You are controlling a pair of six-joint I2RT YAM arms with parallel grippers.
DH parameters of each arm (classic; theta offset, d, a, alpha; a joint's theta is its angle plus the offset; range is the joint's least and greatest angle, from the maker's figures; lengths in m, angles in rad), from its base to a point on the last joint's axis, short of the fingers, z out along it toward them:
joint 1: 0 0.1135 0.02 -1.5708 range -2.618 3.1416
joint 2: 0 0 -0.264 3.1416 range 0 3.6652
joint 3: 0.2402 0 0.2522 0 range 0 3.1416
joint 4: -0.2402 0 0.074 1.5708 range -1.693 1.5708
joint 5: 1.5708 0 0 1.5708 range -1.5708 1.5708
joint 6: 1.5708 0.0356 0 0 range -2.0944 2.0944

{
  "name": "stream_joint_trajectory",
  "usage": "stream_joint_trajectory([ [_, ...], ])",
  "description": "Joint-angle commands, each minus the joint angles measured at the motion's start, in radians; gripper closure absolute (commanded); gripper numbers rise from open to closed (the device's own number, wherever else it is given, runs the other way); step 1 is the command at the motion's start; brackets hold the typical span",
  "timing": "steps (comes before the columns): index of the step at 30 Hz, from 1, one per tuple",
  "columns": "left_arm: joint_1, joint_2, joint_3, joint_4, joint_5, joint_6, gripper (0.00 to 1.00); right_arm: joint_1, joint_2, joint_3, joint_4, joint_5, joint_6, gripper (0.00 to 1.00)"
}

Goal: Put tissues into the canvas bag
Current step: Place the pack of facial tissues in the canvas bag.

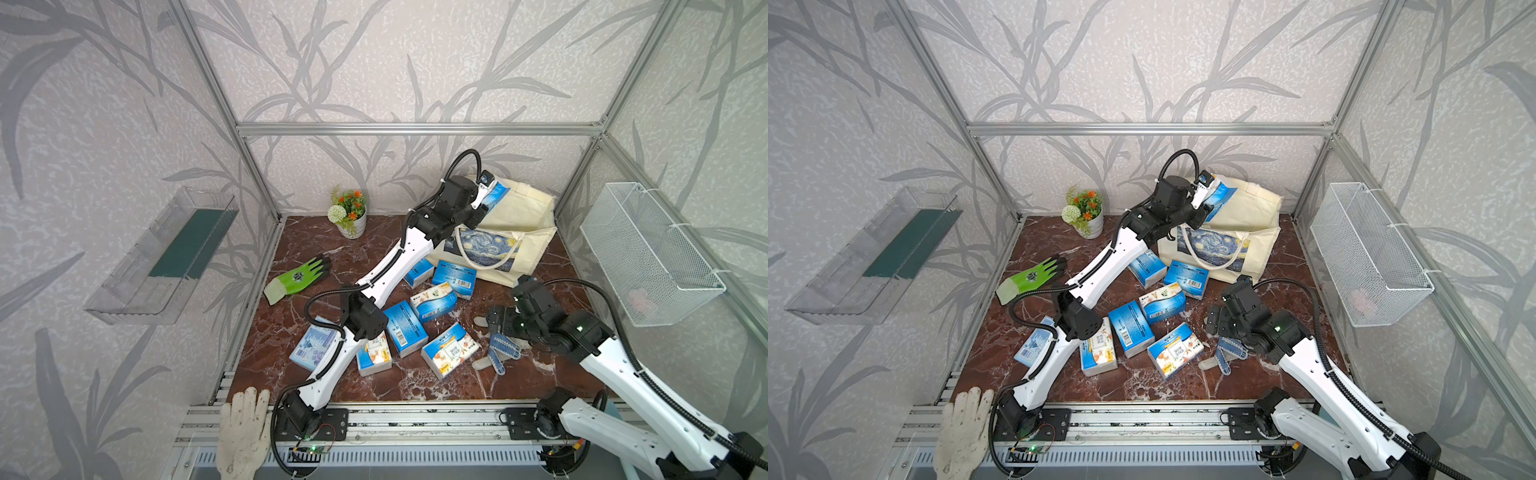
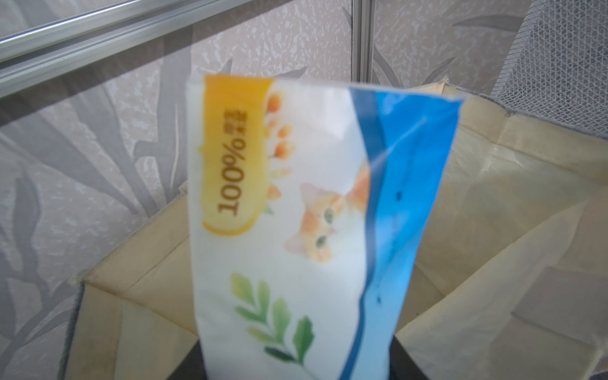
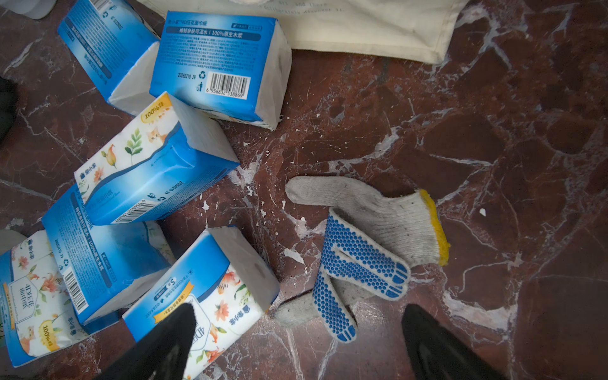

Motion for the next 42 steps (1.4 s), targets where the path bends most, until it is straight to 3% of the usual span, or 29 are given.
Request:
stream_joint_trajectory([
  [1, 0.001, 0.021, 0.028, 0.037, -0.02, 0.027, 0.46, -0.004, 0.003, -0.006, 0.011, 0.011, -0.014, 0.02],
  [17, 0.0, 0.029, 0.028, 0.04, -0.041, 0.055, 0.23, -0.004, 0.009, -0.019, 0.023, 0.015, -0.019, 0.02],
  [30, 0.006, 0.027, 0.028, 0.012, -0.051, 0.053, 0.19, -0.004, 0.02, -0.013, 0.025, 0.028, -0.017, 0.01],
  [42, 0.006, -0.111, 0.031, -0.032, -0.006, 0.044, 0.08, -0.004, 0.07, 0.095, -0.014, 0.018, -0.016, 0.01],
])
